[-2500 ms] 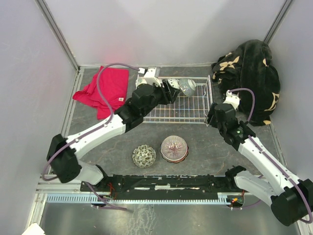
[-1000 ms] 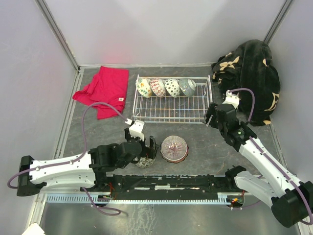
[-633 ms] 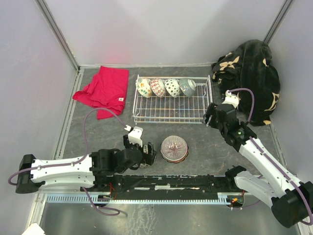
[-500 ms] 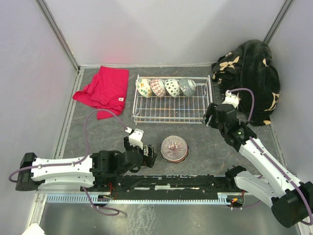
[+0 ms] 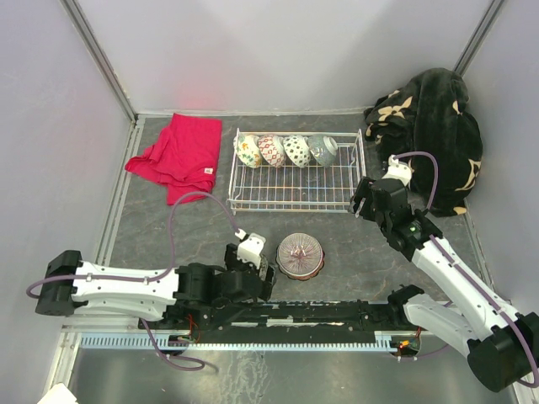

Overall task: Load the bowls into the dish rack
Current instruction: Pick up the bowl from the center of the board.

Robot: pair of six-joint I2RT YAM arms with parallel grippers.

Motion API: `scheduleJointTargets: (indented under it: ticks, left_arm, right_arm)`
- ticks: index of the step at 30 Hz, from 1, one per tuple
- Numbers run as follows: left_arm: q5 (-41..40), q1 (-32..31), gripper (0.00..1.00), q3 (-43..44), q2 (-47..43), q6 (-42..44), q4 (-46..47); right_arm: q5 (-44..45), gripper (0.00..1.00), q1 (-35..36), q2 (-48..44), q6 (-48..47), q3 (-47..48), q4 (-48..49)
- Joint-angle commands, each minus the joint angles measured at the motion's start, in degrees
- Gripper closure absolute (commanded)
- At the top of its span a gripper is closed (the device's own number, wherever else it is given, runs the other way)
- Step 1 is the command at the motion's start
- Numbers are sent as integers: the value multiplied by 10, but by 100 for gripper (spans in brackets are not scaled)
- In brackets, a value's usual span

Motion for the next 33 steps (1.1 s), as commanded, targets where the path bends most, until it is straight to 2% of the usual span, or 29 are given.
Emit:
scheduleJointTargets:
  ticks: [1,11,17,23,26,30,33]
  left_arm:
    - [-3,-7,2,25,19,-24,10]
    - [14,-13,21,30,81,-27,28]
    - [10,-13,46,43,121,-29,29]
    - [6,-13,57,53,152,-29,29]
    - [4,-13,67,55,154,-30,29]
    - [0,-13,75,56,152,-34,24]
    - [-7,-13,91,56,146,-38,17]
  right_arm:
    - [3,21,-2,-9,-4,8,14]
    - [7,21,-2,-17,-4,6,12]
    - [6,21,-2,-17,-4,6,12]
    - [7,21,-2,-21,-4,6,11]
    - [7,21,-2,-22,-4,6,10]
    - [7,21,-2,-24,-4,6,10]
    - [7,21,-2,-25,-4,6,9]
